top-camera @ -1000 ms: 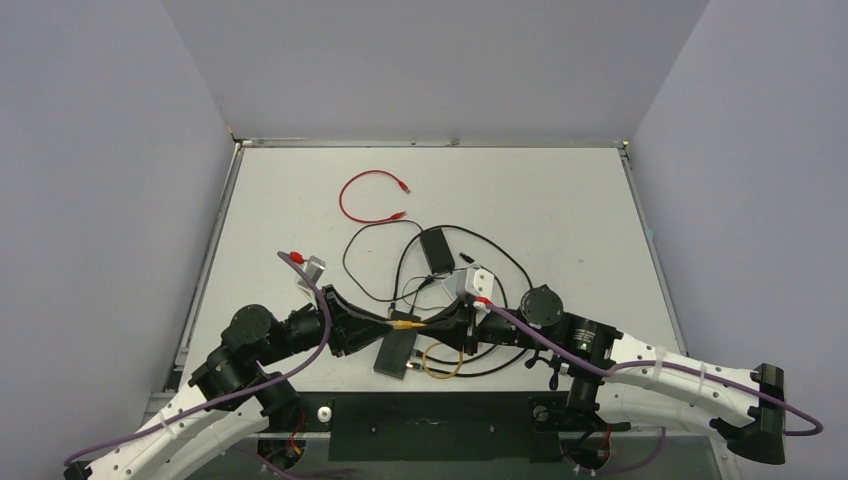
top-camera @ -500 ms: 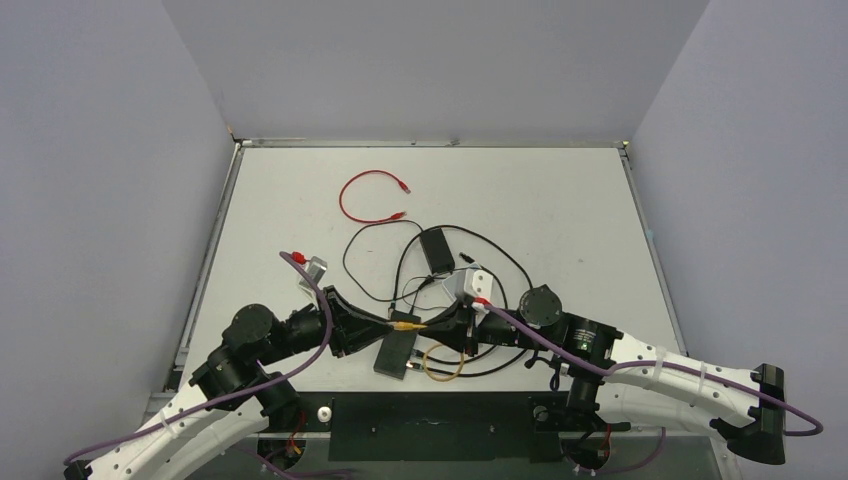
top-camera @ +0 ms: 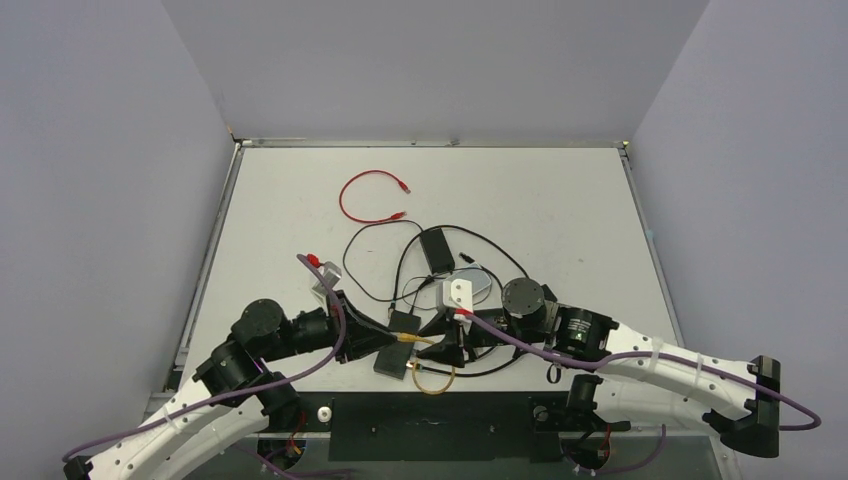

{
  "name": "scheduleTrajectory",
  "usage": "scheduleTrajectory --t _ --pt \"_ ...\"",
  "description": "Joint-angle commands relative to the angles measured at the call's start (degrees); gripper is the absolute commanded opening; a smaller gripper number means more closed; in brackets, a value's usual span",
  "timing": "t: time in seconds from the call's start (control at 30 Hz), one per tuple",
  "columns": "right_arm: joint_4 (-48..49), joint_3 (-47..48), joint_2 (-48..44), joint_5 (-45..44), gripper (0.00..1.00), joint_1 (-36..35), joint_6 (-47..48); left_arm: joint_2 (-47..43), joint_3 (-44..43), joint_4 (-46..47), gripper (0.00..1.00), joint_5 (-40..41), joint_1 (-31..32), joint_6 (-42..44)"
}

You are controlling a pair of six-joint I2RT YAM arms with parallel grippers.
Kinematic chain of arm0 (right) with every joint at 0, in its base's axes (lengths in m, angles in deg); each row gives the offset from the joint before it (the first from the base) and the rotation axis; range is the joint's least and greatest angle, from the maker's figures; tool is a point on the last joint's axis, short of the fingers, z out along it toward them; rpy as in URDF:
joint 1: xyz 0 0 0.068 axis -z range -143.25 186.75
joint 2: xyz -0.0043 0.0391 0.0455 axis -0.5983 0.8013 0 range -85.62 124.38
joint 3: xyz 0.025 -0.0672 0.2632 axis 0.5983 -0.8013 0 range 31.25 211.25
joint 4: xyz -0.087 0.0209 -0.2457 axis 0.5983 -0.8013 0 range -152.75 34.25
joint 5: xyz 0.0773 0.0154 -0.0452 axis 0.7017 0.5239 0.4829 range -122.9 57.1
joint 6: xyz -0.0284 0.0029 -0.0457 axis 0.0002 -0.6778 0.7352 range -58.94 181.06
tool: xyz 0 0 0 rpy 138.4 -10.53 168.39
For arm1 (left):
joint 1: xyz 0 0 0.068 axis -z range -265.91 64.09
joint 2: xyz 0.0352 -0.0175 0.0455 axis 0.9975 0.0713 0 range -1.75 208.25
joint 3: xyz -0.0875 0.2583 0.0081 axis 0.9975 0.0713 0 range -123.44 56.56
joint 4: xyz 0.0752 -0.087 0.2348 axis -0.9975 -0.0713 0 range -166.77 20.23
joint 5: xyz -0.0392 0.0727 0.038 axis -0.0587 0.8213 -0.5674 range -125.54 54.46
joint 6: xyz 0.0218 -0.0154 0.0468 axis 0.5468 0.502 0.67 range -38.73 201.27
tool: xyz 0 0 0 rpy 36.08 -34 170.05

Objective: Insert the plug into the switch port
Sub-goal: Pick up the connector from the center of the board.

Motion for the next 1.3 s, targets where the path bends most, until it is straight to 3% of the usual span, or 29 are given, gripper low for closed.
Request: scheduleTrajectory --t 0.0,0.3,0.77,1.27 --pt "-0.48 4.09 1.55 5.97 0.36 0.44 2.83 1.56 -4.13 -2.03 0.0 -5.09 -0.32 4.95" --pt "-0.09 6.1 5.84 13.11 0.35 3.03 2.42 1.78 -5.61 -4.64 0.0 -8.64 -0.37 9.93" --pt "7.29 6.69 8.66 19.72 0.29 4.23 -4.41 2.29 -4.75 -3.67 0.0 -10.08 -0.28 10.24" --pt "4.67 7.6 10.42 18.67 0.24 4.08 -5.39 1.0 -4.85 -4.15 0.0 -8.84 -0.27 10.52"
